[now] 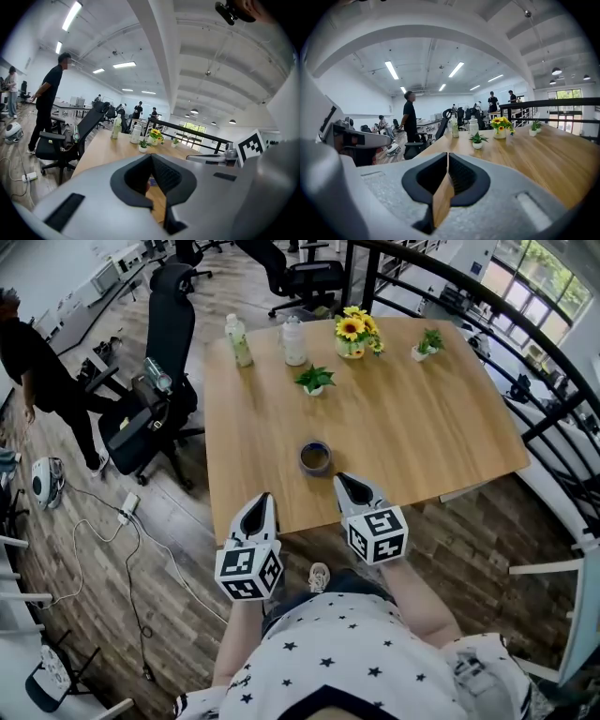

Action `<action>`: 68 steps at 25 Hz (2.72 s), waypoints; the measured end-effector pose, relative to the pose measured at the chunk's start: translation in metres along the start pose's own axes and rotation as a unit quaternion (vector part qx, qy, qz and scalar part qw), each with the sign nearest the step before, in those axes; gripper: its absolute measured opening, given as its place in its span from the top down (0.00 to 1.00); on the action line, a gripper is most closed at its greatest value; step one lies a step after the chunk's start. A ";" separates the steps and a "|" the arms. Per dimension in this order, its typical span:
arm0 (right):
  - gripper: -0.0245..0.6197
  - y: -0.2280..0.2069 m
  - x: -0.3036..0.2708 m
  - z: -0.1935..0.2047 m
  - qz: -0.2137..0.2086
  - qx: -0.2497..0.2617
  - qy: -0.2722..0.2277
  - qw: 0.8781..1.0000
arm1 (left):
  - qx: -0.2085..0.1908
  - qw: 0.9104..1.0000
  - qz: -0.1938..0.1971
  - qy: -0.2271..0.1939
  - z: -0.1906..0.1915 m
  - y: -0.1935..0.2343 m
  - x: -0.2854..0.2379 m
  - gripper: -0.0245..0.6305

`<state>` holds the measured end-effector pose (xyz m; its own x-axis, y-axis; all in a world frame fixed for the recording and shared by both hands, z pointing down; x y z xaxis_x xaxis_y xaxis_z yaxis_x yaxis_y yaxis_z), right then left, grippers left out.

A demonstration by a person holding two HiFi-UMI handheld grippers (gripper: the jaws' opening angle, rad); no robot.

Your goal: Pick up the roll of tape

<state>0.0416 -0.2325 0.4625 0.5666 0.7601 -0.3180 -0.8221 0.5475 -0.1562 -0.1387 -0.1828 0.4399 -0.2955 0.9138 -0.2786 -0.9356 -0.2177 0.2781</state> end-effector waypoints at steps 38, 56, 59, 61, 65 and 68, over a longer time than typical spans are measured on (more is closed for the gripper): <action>0.82 -0.080 -0.161 0.068 0.013 0.003 0.177 0.984 | 0.032 0.996 -0.057 0.056 0.024 0.027 -0.065 0.96; 0.87 -0.074 -0.131 0.038 0.037 0.026 0.133 0.990 | 0.017 0.998 -0.048 0.023 0.007 0.020 -0.050 0.96; 0.87 -0.069 -0.118 0.026 0.036 0.030 0.116 0.992 | 0.013 0.999 -0.047 0.018 0.005 0.017 -0.046 0.96; 0.87 -0.066 -0.110 0.021 0.035 0.031 0.106 0.993 | 0.011 0.999 -0.046 0.015 0.004 0.016 -0.043 0.96; 0.87 -0.060 -0.095 0.011 0.035 0.032 0.088 0.995 | 0.007 0.999 -0.044 0.009 0.003 0.013 -0.039 0.96; 0.87 -0.056 -0.082 0.004 0.034 0.031 0.075 0.996 | 0.006 0.999 -0.040 0.004 0.001 0.008 -0.035 0.96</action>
<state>0.0414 -0.3235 0.5011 0.4920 0.7375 -0.4626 -0.8504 0.5209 -0.0739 -0.1355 -0.2159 0.4532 -0.2215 0.9256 -0.3071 -0.9538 -0.1400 0.2659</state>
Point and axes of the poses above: the fingertips, and each gripper's own axes: x backward along the fingers, y to its left, z out of its underside, the point moved 5 cm from there along x, backward along the fingers, and after that the axes turned 1 degree about -y, right-handed, at the moved point
